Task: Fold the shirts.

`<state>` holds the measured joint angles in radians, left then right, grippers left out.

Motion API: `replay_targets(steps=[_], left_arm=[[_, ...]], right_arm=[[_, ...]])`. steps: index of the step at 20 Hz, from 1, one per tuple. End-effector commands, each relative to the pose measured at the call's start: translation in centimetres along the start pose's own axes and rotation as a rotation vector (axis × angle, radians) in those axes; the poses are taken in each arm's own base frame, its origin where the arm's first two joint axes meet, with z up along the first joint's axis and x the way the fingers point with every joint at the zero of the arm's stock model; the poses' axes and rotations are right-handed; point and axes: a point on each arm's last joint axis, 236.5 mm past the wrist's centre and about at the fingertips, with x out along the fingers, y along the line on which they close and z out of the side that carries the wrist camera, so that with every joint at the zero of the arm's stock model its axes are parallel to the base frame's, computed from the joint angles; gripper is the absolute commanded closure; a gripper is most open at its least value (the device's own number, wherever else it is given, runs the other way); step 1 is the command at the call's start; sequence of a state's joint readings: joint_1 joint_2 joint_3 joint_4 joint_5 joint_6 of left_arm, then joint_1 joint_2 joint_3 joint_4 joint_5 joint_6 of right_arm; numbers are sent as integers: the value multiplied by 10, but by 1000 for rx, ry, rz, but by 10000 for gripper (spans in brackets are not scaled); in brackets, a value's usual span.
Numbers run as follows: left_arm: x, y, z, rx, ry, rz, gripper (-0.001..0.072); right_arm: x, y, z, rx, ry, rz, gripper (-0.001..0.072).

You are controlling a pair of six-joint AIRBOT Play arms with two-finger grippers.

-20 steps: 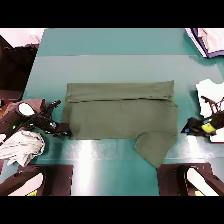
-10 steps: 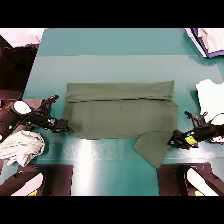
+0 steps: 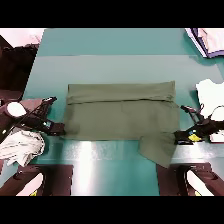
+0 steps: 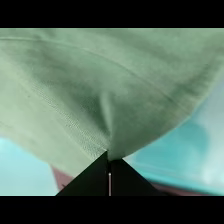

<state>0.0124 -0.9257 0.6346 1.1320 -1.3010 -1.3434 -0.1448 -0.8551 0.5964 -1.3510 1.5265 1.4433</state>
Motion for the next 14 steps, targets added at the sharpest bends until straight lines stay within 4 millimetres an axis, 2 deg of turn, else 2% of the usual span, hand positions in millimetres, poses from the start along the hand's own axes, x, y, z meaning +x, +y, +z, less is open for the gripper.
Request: replay_targets(steps=[1, 3, 5, 7, 10, 12, 14], left_arm=[[-27, -4, -29, 15, 10, 44, 686], [-37, -13, -49, 12, 39, 34, 686], [-40, -15, -49, 7, 22, 33, 686], [-43, -14, -31, 11, -54, 41, 685], [-58, -18, 22, 19, -270, 38, 686], [-64, -20, 41, 14, -308, 33, 686], [-59, -15, 60, 0, -300, 36, 685]], right_arm=[[-40, -20, -24, -16, -55, -156, 691], [-55, -14, -29, -33, -149, -155, 692], [-66, -6, -24, -51, -248, -142, 693], [-80, -3, -13, -61, -326, -145, 694], [-99, -1, 16, -65, -381, -146, 694], [-103, -2, 38, -72, -371, -146, 694], [-106, -4, 66, -73, -370, -148, 694]])
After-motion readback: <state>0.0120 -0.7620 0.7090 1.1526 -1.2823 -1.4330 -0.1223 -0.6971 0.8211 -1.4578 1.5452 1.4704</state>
